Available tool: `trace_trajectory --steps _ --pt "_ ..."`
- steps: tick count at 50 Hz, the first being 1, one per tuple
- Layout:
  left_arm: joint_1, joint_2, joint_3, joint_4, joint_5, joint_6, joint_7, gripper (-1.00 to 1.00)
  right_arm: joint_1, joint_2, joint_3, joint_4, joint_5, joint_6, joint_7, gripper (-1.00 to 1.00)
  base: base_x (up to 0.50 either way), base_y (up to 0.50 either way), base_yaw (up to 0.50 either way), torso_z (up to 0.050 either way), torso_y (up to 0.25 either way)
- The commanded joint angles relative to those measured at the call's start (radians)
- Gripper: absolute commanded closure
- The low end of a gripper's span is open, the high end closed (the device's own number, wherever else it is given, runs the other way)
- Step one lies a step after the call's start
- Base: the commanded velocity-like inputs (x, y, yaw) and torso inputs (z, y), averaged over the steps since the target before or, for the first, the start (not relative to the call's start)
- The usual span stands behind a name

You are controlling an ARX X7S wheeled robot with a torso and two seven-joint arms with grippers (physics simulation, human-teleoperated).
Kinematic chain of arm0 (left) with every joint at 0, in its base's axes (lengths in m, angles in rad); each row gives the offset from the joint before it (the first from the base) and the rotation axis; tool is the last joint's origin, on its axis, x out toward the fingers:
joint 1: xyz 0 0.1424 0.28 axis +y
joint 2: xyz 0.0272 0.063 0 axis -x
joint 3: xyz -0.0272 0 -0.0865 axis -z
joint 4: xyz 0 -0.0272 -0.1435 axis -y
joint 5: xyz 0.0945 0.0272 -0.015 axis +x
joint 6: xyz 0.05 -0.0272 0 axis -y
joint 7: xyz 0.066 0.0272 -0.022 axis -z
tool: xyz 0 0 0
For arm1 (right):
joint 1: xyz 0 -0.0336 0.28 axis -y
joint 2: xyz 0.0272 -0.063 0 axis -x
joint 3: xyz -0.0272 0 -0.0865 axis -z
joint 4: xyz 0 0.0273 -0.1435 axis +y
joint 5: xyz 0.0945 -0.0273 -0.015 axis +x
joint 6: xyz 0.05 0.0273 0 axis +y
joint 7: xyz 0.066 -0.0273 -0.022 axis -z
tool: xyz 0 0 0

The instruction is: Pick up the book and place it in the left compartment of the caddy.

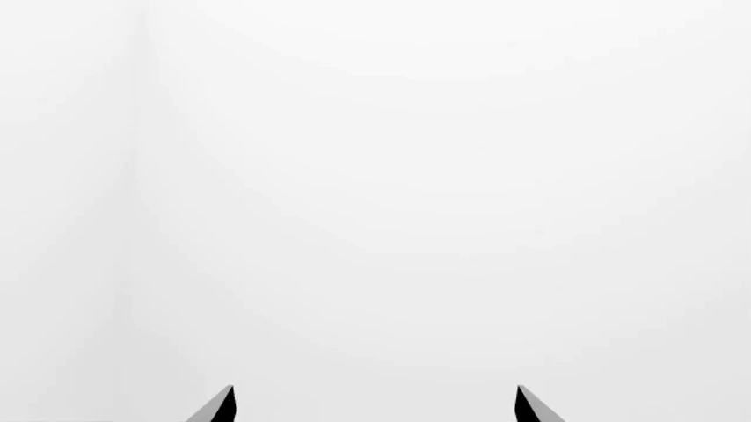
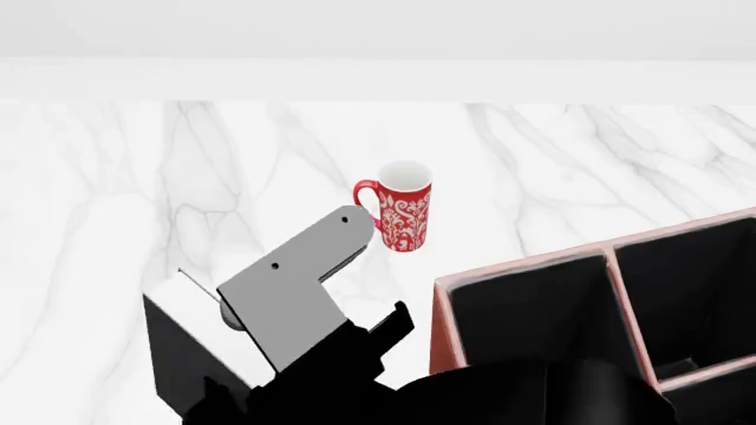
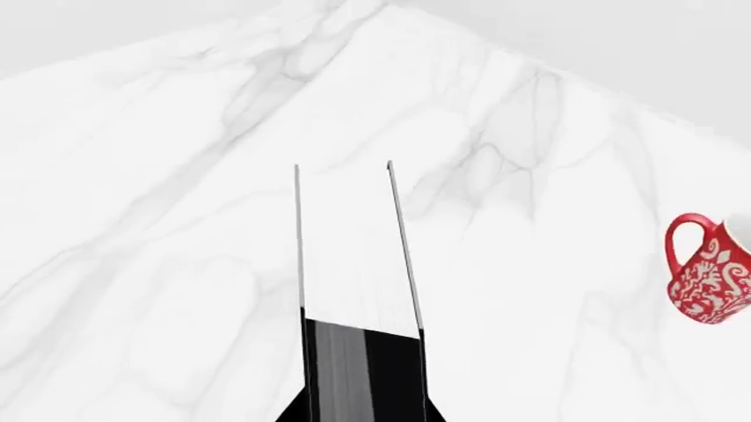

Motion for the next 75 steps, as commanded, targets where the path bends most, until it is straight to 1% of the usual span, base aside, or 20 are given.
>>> trace_trajectory --steps 1,2,12,31,42,54,65,75 --pt "0.001 -0.002 0.002 -0.004 0.002 0.004 -0.003 -1.00 0.065 0.033 0.100 -0.093 0.204 0.017 0.181 1.00 0.00 0.00 0.00 0.000 0.000" --pt "0.001 -0.004 -0.002 -0.002 -0.004 0.002 -0.005 -1.00 0.074 0.039 0.108 -0.106 0.248 0.008 0.208 1.00 0.00 0.00 0.00 0.000 0.010" --pt "-0.001 -0.005 0.008 -0.007 0.004 0.006 -0.007 -1.00 0.164 0.074 0.133 -0.151 0.408 -0.020 0.337 1.00 0.00 0.00 0.00 0.000 0.001" --pt "0.005 -0.006 0.018 -0.005 0.014 0.013 -0.010 -1.00 0.260 0.133 0.163 -0.224 0.574 -0.091 0.488 1.00 0.00 0.00 0.00 0.000 0.001" --pt "-0.003 -0.010 0.030 -0.013 0.019 0.012 -0.015 -1.00 0.322 0.177 0.185 -0.288 0.695 -0.179 0.617 1.00 0.00 0.00 0.00 0.000 0.002" --pt "0.001 -0.012 0.032 -0.014 0.022 0.017 -0.017 -1.00 0.367 0.213 0.204 -0.310 0.764 -0.225 0.667 1.00 0.00 0.00 0.00 0.000 0.001" --pt "0.003 -0.012 0.043 -0.016 0.032 0.022 -0.018 -1.00 0.417 0.276 0.237 -0.350 0.848 -0.276 0.724 1.00 0.00 0.00 0.00 0.000 0.001" --pt "0.003 -0.015 0.043 -0.017 0.030 0.023 -0.021 -1.00 0.442 0.330 0.250 -0.356 0.890 -0.286 0.745 1.00 0.00 0.00 0.00 0.000 0.001"
